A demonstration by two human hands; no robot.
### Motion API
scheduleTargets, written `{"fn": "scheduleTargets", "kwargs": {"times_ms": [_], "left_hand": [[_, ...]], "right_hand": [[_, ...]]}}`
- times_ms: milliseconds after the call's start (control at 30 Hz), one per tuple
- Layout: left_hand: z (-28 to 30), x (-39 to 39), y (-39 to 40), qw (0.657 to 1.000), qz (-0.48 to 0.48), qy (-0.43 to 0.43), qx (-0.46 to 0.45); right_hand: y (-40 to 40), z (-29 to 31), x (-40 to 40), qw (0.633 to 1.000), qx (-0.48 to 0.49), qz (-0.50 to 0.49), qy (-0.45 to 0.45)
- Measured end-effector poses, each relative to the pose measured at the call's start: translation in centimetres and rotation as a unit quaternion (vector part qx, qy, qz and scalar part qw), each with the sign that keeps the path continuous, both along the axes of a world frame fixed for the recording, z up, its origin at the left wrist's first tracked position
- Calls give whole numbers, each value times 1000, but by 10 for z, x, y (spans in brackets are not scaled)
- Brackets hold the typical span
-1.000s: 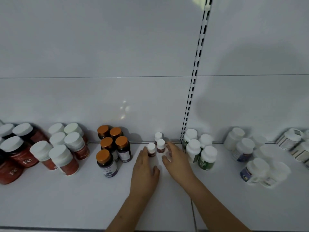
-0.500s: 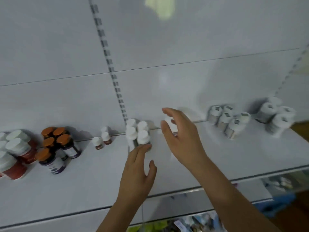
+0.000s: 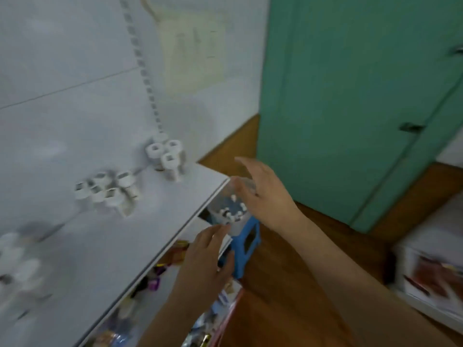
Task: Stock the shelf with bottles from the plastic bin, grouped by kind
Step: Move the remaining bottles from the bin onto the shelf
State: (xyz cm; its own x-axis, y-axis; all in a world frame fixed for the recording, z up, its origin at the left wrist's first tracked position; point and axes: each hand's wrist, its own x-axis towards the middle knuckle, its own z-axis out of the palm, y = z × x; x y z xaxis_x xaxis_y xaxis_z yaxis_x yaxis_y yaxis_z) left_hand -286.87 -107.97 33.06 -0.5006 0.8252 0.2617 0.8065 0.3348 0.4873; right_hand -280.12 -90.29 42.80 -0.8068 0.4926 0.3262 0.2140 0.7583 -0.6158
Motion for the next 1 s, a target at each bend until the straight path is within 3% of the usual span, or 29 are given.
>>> {"fn": "scheduleTargets", "kwargs": {"times_ms": [200, 400, 667, 1000], "left_hand": [[-28, 18, 98, 992, -113, -45, -37], [-59, 6, 177, 983, -146, -99, -55], [-103, -61, 307, 982, -93, -143, -74], [-91, -155, 422, 977, -8, -197, -75]], "right_hand": [[86, -24, 64, 988, -8, -135, -72], [151, -50, 61, 980, -25, -174, -95], [279, -85, -22, 981, -39, -141, -126], [409, -98, -148, 986, -59, -68, -143]]}}
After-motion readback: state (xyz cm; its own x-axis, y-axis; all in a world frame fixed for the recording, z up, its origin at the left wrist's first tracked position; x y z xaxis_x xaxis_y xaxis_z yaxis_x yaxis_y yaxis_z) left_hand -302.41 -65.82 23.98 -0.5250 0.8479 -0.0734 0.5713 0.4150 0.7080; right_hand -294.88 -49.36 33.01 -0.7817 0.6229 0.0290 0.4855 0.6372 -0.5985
